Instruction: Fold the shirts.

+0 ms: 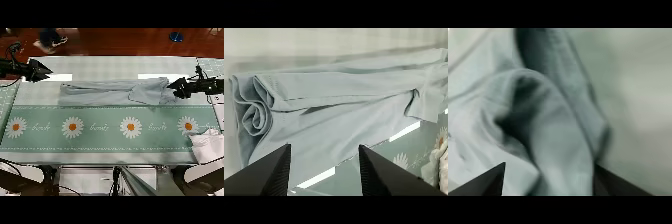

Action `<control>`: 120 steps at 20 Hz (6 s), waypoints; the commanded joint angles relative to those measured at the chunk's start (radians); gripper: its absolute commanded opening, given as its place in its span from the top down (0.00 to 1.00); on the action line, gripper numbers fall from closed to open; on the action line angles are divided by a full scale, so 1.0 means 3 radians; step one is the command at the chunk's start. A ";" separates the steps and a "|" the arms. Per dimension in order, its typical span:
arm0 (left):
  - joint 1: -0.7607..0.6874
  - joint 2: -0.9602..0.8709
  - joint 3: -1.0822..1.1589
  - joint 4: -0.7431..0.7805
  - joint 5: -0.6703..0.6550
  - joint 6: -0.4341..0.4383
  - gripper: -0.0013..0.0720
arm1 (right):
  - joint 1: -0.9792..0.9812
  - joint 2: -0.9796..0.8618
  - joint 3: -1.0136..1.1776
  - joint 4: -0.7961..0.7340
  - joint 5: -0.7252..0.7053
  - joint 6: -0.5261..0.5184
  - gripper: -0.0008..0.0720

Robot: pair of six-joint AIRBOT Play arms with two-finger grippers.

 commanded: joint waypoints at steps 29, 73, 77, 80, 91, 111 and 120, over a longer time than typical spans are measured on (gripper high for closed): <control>-0.2900 0.0046 0.0004 0.0415 0.0942 -0.1061 0.94 | 0.0323 0.1925 -0.0003 -0.0342 0.0715 0.0460 0.96; -0.0721 0.1871 -0.0271 -0.0020 0.0017 -0.0078 0.94 | 0.3329 0.0734 -0.0061 -0.0488 -0.1987 0.1049 0.95; -0.1066 0.1869 -0.0664 -0.0020 0.0045 0.0033 0.94 | 0.3506 0.0649 -0.0061 -0.0148 -0.2411 0.1043 0.58; -0.1249 0.1863 -0.1021 -0.0020 0.0205 0.0066 0.94 | 0.3521 0.0687 -0.0053 0.0046 -0.2391 0.0958 0.30; -0.1016 0.1860 -0.1404 0.0526 0.0289 0.0134 0.93 | 0.1583 0.1893 -0.0117 -0.3206 0.0417 0.1372 0.31; -0.1002 0.1860 -0.1404 0.0526 0.0111 0.0121 0.93 | 0.1691 0.0772 -0.1526 0.1317 -0.0969 -0.0046 0.81; -0.1002 0.1860 -0.1404 0.0528 0.0113 0.0137 0.93 | 0.1015 0.2152 -0.0481 0.0702 0.0350 0.0757 0.96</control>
